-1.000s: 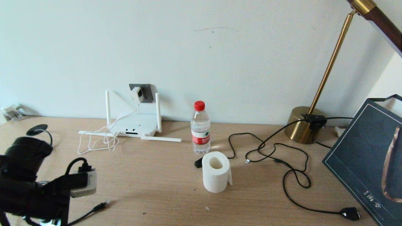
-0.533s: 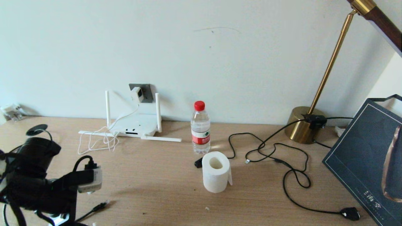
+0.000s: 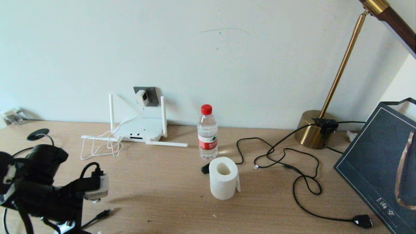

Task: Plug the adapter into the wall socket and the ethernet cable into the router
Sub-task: Pick up cable

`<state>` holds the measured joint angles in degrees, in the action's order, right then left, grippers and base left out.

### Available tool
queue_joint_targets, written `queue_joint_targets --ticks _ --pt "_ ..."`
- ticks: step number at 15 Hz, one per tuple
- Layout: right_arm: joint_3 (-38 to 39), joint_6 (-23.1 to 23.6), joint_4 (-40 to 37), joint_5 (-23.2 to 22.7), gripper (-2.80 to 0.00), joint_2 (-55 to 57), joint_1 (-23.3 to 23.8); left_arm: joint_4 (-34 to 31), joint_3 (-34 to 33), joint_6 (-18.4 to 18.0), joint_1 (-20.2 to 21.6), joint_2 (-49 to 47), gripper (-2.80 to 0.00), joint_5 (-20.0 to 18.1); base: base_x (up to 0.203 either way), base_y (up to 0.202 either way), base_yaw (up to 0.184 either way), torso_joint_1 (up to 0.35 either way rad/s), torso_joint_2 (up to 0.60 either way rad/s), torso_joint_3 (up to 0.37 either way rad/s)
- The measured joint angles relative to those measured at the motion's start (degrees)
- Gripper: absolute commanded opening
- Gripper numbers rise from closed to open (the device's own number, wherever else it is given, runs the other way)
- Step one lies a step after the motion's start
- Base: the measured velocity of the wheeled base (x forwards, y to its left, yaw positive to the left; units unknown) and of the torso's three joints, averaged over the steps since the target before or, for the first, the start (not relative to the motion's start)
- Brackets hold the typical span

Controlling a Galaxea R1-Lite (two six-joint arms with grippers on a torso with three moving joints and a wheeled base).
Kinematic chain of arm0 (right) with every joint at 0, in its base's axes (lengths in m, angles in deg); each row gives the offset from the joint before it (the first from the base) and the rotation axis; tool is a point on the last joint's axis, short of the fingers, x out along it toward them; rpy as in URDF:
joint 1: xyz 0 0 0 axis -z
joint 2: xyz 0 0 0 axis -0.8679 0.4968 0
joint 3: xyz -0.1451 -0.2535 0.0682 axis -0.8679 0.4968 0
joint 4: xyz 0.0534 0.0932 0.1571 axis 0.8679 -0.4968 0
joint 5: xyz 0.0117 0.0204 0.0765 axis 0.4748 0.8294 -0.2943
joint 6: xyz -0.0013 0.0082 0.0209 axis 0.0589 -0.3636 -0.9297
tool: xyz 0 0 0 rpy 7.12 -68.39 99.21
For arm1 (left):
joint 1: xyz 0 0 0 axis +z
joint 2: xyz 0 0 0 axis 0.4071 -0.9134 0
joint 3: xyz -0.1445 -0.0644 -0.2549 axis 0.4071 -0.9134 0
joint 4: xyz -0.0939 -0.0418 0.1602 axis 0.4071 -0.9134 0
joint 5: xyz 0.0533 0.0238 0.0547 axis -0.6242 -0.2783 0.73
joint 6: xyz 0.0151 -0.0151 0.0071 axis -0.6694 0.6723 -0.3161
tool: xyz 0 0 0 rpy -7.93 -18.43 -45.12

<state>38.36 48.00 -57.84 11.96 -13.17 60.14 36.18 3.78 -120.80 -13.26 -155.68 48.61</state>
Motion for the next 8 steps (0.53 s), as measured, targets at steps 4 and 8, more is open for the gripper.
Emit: queue_joint_targets --ticks 4,8 --pt "0.02 -0.01 -0.04 0.01 -2.8 0.0 0.0 0.02 -0.16 0.2 0.24 -0.07 0.0 0.0 0.0 0.0 0.0 0.0 0.0 0.0" --pt "0.02 0.02 -0.01 -0.04 -2.8 0.0 0.0 0.0 -1.07 0.26 0.83 -0.07 0.0 -0.05 0.0 0.0 0.0 0.0 0.0 0.0"
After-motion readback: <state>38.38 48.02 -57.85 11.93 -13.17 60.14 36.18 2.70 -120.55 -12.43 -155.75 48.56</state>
